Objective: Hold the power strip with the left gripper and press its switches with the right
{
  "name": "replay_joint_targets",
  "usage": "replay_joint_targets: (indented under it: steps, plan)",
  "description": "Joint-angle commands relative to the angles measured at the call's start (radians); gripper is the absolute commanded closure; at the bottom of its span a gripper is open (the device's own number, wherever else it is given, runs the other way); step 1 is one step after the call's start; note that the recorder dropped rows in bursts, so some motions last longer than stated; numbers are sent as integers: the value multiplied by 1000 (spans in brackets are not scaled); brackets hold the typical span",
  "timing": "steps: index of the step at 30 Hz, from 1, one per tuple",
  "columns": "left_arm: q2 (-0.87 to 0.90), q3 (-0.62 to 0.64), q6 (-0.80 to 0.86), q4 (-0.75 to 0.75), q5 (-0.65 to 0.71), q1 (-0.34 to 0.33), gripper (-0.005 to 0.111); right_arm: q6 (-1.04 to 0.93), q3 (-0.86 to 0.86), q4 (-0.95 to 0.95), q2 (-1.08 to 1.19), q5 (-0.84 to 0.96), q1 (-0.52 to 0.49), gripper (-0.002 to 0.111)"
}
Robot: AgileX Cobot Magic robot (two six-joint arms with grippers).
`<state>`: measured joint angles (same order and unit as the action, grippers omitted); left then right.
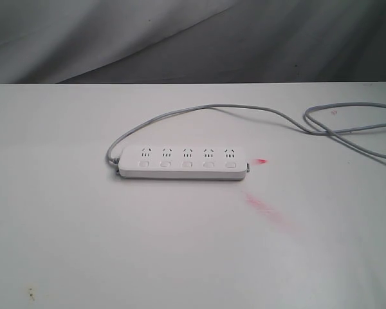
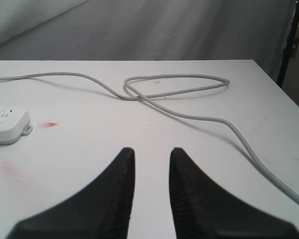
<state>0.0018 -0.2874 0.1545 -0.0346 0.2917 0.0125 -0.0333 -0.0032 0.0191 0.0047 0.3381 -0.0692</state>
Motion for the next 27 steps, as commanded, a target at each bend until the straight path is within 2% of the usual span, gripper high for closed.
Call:
replay_joint_targets:
  steps: [1,5,10,14,20,27]
  plan:
    - [-2,3,-39,-24,-19,3,106,-11,3,-8,-5,-4,-1,85]
    - [-2,3,-235,-10,-56,3,106,-11,3,-8,-5,-4,-1,85]
    - [-2,51,-225,118,-64,3,106,-11,3,-8,-5,-4,-1,85]
    - [-2,155,-222,237,-130,3,106,-11,3,-8,-5,-4,-1,85]
    - [-2,281,-228,190,-139,3,106,-11,3,-8,-5,-4,-1,85]
    - [-2,287,-228,142,-99,3,106,-11,3,-8,-5,-4,-1,85]
